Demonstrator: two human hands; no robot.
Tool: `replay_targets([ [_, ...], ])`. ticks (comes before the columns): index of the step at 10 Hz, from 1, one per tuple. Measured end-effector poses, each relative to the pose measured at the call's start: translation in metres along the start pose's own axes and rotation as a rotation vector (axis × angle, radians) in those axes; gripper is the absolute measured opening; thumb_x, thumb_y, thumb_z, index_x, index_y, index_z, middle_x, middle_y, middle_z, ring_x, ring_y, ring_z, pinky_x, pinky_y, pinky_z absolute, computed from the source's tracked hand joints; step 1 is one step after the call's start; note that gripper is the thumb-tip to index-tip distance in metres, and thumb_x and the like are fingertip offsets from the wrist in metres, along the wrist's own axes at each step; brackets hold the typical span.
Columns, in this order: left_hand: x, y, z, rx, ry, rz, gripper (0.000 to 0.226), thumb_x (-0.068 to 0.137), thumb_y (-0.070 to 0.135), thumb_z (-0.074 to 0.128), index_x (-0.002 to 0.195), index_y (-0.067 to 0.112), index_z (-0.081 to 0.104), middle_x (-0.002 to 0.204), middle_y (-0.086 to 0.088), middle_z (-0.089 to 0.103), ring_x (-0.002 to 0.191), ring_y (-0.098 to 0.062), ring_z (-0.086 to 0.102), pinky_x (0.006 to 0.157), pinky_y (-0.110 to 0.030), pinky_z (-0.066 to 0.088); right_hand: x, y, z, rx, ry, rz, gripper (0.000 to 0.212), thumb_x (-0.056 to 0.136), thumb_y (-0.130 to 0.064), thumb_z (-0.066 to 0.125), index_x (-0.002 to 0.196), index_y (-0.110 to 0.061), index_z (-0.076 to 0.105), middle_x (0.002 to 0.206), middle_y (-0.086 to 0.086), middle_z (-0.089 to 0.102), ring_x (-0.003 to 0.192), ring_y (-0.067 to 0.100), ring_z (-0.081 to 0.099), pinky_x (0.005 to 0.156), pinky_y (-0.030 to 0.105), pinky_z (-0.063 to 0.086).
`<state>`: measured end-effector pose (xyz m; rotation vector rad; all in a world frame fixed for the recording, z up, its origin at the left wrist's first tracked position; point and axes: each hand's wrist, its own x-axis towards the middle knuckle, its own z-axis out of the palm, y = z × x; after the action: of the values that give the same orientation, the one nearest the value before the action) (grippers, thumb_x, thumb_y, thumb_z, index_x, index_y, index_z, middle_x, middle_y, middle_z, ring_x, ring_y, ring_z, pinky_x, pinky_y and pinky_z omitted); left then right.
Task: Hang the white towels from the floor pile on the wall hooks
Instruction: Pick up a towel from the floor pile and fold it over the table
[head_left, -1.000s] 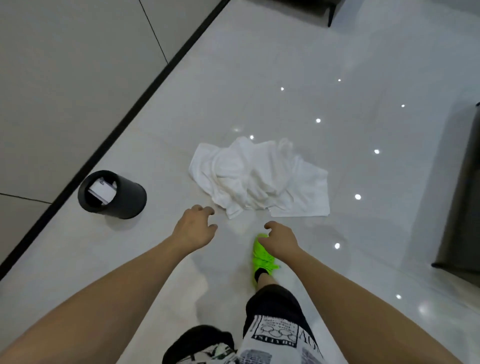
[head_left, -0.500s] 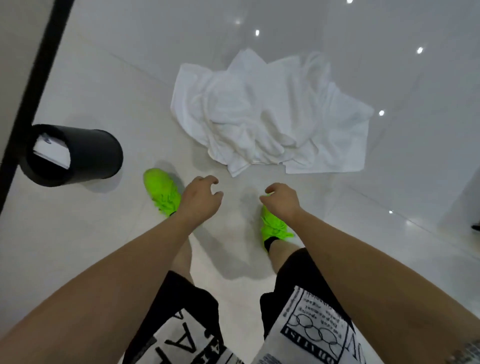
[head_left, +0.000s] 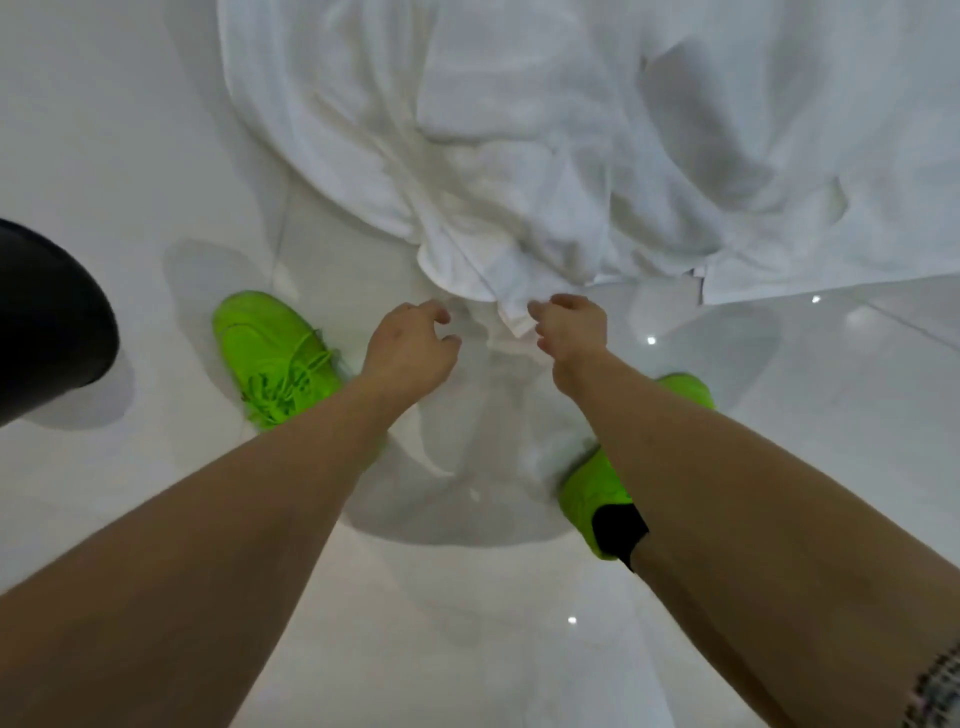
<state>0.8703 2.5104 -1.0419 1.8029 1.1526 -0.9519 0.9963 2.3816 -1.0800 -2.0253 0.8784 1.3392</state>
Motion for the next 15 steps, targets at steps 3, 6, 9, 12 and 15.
replay_targets([
  [3,0.002,0.002,-0.01,0.008,-0.046,0.048,0.037,0.09,0.032,0.062,0.123,0.016,0.061,0.116,-0.012,0.062,0.111,-0.027,0.056,0.091,-0.027,0.034,-0.005,-0.021,0.021,0.305,-0.004,0.217,0.03,0.082,-0.006,0.074,0.107,-0.007,0.057,0.067,0.004,0.048,0.052,0.014,0.042,0.052,0.026,0.045],
  [6,0.01,0.018,-0.023,-0.032,0.02,0.068,0.035,0.088,0.031,0.06,0.121,0.018,0.064,0.12,-0.005,0.063,0.112,-0.023,0.057,0.087,-0.022,0.036,0.003,-0.009,0.03,0.278,-0.059,0.206,0.019,0.087,-0.009,0.069,0.104,-0.004,0.062,0.078,0.006,0.057,0.062,0.016,0.05,0.06,0.028,0.046],
  [9,0.012,0.011,0.004,-0.098,0.012,0.02,0.036,0.09,0.033,0.062,0.123,0.02,0.064,0.121,-0.001,0.064,0.115,-0.018,0.055,0.09,-0.02,0.035,0.006,-0.002,0.044,0.622,-0.063,0.231,0.017,0.083,0.008,0.064,0.098,0.001,0.064,0.096,0.018,0.067,0.086,0.029,0.068,0.058,0.031,0.061],
  [12,0.009,0.017,-0.002,-0.061,0.004,0.001,0.036,0.091,0.032,0.06,0.124,0.019,0.063,0.12,-0.003,0.063,0.116,-0.02,0.055,0.095,-0.026,0.042,0.008,0.002,0.036,0.48,-0.061,0.197,0.03,0.092,-0.006,0.054,0.121,-0.002,0.06,0.076,0.001,0.055,0.058,0.012,0.046,0.053,0.023,0.044],
  [15,-0.108,0.086,-0.077,-0.008,-0.006,0.049,0.037,0.09,0.031,0.06,0.125,0.02,0.062,0.12,-0.003,0.061,0.111,-0.02,0.056,0.091,-0.024,0.044,-0.125,-0.038,-0.054,0.467,-0.195,0.049,0.011,0.096,-0.006,0.051,0.087,-0.012,0.051,0.087,0.005,0.056,0.07,0.013,0.059,0.062,0.022,0.055],
])
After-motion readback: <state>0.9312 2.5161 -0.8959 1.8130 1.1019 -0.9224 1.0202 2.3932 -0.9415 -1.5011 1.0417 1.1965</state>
